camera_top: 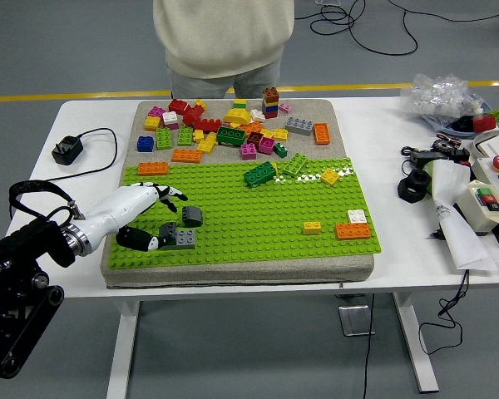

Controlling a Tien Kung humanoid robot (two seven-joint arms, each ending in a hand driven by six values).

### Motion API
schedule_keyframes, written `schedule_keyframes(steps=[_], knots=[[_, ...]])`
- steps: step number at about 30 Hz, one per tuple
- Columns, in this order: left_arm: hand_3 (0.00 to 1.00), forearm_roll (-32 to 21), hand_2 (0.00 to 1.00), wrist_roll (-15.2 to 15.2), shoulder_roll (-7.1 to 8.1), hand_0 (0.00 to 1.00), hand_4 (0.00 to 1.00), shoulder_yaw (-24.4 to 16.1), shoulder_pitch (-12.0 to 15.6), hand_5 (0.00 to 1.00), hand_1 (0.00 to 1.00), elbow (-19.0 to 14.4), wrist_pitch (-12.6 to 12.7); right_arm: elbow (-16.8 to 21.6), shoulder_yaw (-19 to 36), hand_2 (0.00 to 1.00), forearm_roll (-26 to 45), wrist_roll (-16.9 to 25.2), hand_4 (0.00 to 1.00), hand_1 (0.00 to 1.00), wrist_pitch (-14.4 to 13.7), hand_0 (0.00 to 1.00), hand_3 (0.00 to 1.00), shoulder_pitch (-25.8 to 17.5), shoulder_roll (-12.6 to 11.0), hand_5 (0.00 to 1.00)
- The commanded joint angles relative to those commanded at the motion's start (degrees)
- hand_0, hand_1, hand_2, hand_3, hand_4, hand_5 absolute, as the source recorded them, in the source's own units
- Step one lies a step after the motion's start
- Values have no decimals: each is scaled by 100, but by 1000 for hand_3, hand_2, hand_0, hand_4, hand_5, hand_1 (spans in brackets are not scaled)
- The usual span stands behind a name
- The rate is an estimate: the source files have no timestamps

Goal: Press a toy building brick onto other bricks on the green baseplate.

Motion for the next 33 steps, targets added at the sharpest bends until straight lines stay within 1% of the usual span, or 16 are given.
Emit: schedule_keyframes(steps=[1,3,4,6,7,9,12,13,18,19,33], knots=[[816,-35,829,7,24,998,928,-21,49,93,855,-93,7,0,2,757,1,1,998,713,0,786,765,-1,0,692],[816,-53,829,11,36,998,928,-32,75,93,855,-142,11,0,3,757,2,1,998,713,0,786,765,-1,0,692],[816,-114,829,33,95,998,928,-69,184,93,855,-285,-13,0,8,757,5,3,998,713,1,786,765,-4,-1,692],[816,-85,829,75,160,998,928,-111,301,93,855,-447,-13,0,14,757,10,5,998,713,0,786,765,-5,-1,692],[733,-87,988,88,178,998,990,-118,330,311,998,-473,-8,0,14,757,13,6,998,714,0,786,764,-5,-1,692],[733,-87,988,120,215,998,990,-122,393,311,998,-504,15,0,13,757,19,9,998,714,-1,786,764,-4,0,692],[733,-49,988,144,229,998,990,-109,430,311,998,-493,35,0,11,757,26,8,998,714,-4,786,764,-2,1,692],[642,-34,998,149,228,998,992,-103,435,380,998,-483,39,0,9,757,29,7,998,714,-5,787,764,-1,0,693],[642,14,998,158,189,998,992,-45,408,380,998,-367,30,0,3,757,37,-1,998,714,-10,787,764,2,-1,693],[608,27,998,158,179,998,997,-27,402,427,998,-345,23,0,-1,757,39,-3,998,714,-11,786,764,2,-2,693],[586,86,998,174,136,998,981,94,293,439,998,-60,53,0,-19,757,21,-9,998,714,-11,786,765,-6,3,693]])
